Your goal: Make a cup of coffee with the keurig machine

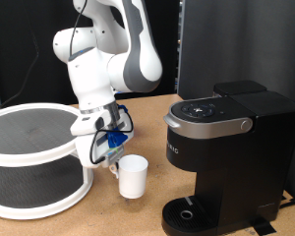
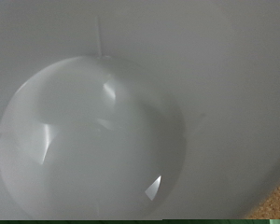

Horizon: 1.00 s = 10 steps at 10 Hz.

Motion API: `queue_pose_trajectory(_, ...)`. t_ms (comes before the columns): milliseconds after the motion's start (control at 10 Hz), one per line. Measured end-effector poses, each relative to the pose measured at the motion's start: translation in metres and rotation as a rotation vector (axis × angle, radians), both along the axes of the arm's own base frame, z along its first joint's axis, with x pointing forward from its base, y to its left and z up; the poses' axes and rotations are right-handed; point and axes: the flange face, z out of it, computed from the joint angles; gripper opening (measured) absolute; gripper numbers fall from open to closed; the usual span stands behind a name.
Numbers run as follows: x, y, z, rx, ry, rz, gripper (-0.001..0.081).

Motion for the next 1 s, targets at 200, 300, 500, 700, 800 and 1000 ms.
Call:
queue_pose_trajectory(200,0.002,0.007,0.001,-0.002,-0.008,-0.003,0.0072)
queue_pose_trajectory(300,0.004,0.011,0.001,-0.005,-0.011,0.001,0.0072)
queue_pose_trajectory(500,0.011,0.02,0.002,-0.008,-0.016,0.003,0.0071)
queue_pose_trajectory(700,0.02,0.03,0.001,-0.008,-0.016,-0.003,0.0071)
queue_pose_trajectory(800,0.026,0.035,0.001,-0.005,-0.018,0.0,0.0072)
queue_pose_trajectory(1000,0.036,0.044,0.001,0.0,-0.026,0.008,0.0071)
